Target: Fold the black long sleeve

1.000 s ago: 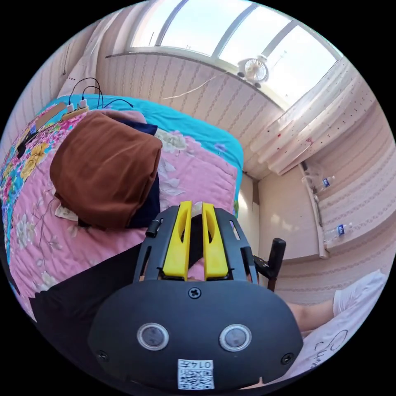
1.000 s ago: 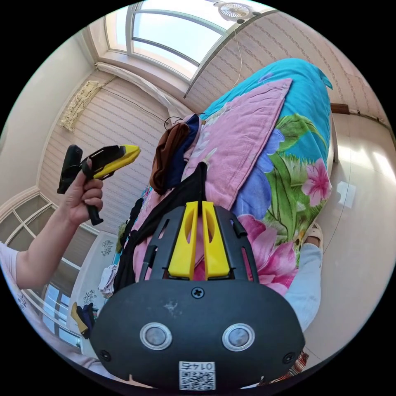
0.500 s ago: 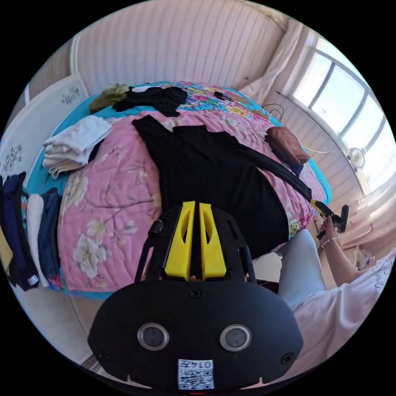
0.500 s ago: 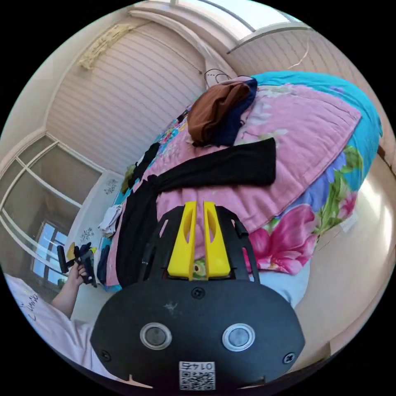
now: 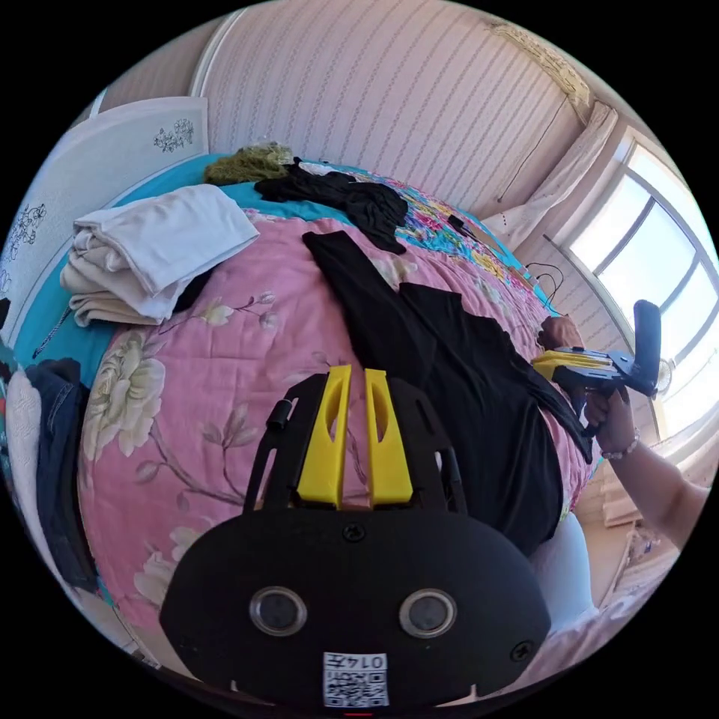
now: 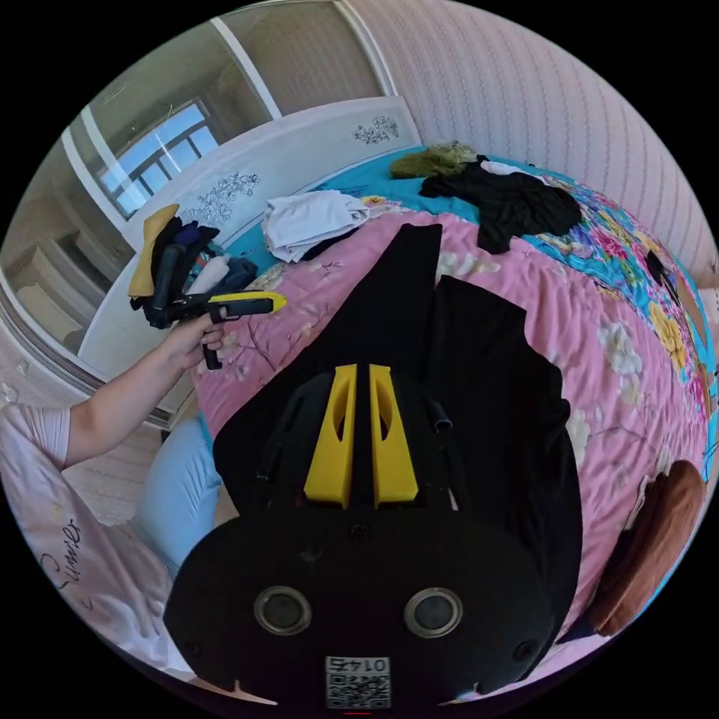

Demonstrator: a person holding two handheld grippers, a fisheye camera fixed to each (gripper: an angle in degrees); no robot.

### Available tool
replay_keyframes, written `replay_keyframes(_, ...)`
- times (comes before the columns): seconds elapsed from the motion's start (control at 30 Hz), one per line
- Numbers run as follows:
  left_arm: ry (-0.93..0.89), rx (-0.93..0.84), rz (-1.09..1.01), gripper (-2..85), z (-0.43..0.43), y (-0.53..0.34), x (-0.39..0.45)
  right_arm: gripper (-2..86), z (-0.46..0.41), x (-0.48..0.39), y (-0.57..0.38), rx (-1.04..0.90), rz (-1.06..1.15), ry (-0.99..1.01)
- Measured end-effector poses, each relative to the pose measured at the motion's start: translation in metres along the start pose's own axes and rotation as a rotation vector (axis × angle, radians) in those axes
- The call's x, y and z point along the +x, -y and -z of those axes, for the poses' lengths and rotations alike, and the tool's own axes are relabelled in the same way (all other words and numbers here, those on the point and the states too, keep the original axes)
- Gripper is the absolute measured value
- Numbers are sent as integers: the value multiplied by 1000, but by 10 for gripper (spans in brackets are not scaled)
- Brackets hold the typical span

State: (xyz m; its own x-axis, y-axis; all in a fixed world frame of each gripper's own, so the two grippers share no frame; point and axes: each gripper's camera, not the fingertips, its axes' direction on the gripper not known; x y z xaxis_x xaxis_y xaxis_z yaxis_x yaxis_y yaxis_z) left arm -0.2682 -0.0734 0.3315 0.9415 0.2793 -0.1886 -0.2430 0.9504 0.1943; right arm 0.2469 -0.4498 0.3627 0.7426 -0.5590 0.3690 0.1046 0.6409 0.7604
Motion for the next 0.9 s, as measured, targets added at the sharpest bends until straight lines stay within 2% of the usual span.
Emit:
replay_keyframes(0.2, -44, -31, 93, 56, -40, 49, -61, 62, -147, 34, 115, -161, -78, -10)
replay_keyframes(0.37, -138, -52, 111, 75, -64, 57, -91, 85, -244, 64, 144, -247, -193, -39)
replay_keyframes(0.43, -209, -87, 92, 49, -71, 57, -98, 71, -280, 68, 146, -321, -206, -45)
replay_keyframes(0.47, -203, -88, 78, 8, -69, 54, -102, 45, -297, 68, 146, -349, -193, -15)
replay_keyframes(0.57, -182, 13, 19, -5, -35, 41, -106, 11, -301, 61, 143, -258, -174, 16)
replay_keyframes(0.73, -309, 126, -150, -7, 48, -17, -89, 1, -255, 29, 107, -99, -36, 168)
replay_keyframes(0.8, -423, 110, -184, -1, 77, -69, -78, 1, -252, 12, 68, -178, 23, 272)
replay_keyframes(0.9, -409, 27, -140, 22, 82, -139, -75, 5, -285, 0, 15, -357, 45, 304)
